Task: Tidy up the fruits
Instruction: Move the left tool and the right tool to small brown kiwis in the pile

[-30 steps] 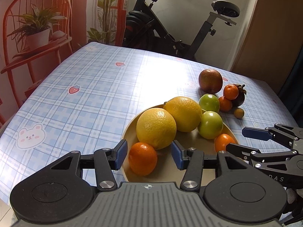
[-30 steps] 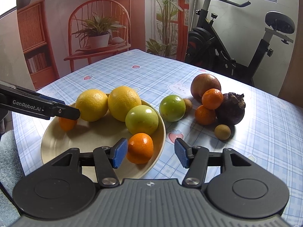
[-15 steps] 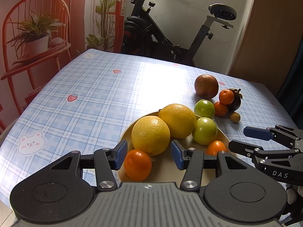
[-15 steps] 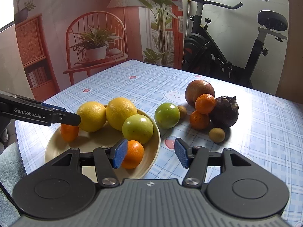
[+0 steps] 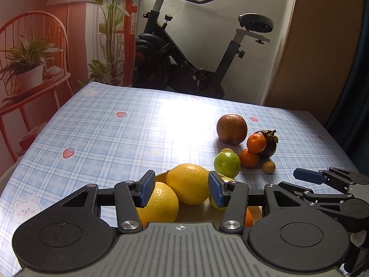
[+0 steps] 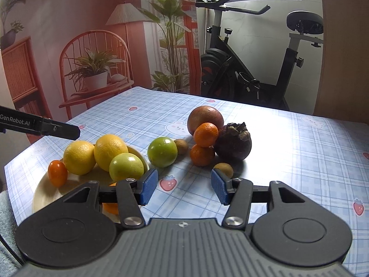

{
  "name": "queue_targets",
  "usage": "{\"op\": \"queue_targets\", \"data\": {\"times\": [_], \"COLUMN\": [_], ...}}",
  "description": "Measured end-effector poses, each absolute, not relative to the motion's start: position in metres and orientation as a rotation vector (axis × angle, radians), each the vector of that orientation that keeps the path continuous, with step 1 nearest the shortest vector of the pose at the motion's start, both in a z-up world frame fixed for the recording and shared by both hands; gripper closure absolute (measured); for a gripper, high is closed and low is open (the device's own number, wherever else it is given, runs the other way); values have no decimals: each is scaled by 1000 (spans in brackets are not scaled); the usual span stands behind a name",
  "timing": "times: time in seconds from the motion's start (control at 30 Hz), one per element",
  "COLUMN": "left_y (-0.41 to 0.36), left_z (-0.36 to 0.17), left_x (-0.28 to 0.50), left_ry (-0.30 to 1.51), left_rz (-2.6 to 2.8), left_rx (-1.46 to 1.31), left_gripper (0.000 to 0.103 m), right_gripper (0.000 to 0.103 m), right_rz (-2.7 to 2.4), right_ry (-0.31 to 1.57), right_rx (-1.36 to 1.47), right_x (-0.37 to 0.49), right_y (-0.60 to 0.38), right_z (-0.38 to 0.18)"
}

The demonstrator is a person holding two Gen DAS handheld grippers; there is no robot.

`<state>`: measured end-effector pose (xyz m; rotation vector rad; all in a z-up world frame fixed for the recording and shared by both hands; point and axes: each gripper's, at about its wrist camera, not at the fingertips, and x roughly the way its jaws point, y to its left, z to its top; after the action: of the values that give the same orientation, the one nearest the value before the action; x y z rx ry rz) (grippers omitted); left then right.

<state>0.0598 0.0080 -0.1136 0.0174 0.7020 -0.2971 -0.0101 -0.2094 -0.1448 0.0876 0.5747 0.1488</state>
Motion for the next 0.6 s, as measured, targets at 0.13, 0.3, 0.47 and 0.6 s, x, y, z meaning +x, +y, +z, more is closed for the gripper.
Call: {"op": "queue_targets", "data": {"times": [0.13, 0.3, 0.47, 0.6], "left_y": [-6, -19, -30, -37], "left_z": [-109, -106, -105, -109], "left_x": [74, 94, 113, 130], "left_ry": [715, 728, 730, 744], "left_rz": [-328, -351, -365, -386], "left_rx": [2, -22, -26, -25], "left_gripper": [50, 50, 50, 51], "right_gripper": [52, 57, 64, 64], "right_rz": [137, 122, 85, 83], "right_ry": [574, 563, 554, 566], "right_rx": [84, 119, 115, 122], "right_x": [-9, -3, 10, 23], "right_y": [-219, -231, -240, -244], "right_z": [-150, -156, -163, -173]}}
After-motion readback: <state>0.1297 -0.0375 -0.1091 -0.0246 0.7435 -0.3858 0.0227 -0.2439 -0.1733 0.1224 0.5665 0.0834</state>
